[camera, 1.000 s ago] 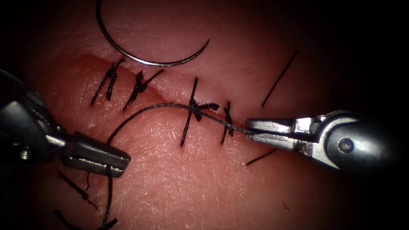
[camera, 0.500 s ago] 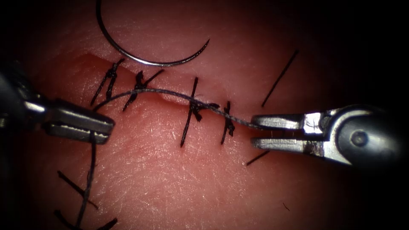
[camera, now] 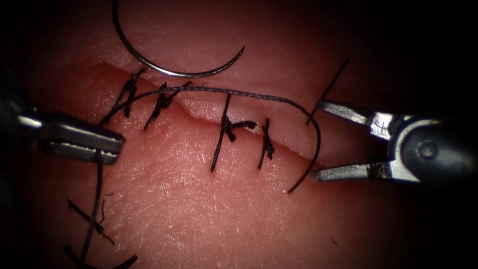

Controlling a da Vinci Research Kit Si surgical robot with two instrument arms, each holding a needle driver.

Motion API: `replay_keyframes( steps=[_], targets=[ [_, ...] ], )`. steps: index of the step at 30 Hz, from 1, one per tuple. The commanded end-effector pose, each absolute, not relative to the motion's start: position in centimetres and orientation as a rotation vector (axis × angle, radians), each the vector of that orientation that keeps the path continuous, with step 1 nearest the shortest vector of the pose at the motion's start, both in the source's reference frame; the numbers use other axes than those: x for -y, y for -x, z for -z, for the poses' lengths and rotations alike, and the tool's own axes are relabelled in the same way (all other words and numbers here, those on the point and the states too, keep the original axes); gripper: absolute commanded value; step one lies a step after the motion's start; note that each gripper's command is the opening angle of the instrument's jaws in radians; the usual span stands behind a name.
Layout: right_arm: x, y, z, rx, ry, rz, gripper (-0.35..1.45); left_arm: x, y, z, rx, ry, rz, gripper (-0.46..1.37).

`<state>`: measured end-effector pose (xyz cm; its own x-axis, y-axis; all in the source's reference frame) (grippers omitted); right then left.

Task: Wound Closure
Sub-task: Grab a working length of suture with the left gripper

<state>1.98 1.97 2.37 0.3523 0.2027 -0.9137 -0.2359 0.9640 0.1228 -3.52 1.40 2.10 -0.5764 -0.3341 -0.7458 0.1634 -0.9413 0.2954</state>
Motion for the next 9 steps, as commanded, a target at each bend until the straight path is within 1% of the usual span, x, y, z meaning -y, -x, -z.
replay_keyframes(
  steps=[1,9],
  targets=[
    [-1.97,-1.98,-2.37,-1.178,0.028,-0.281,1.23,-1.38,3.52,-2.11,0.278,-1.265,2.547,-0.35],
    [-1.97,-1.98,-2.37,-1.178,0.028,-0.281,1.18,-1.37,3.52,-2.12,0.274,-1.269,2.543,-0.35]
  ],
)
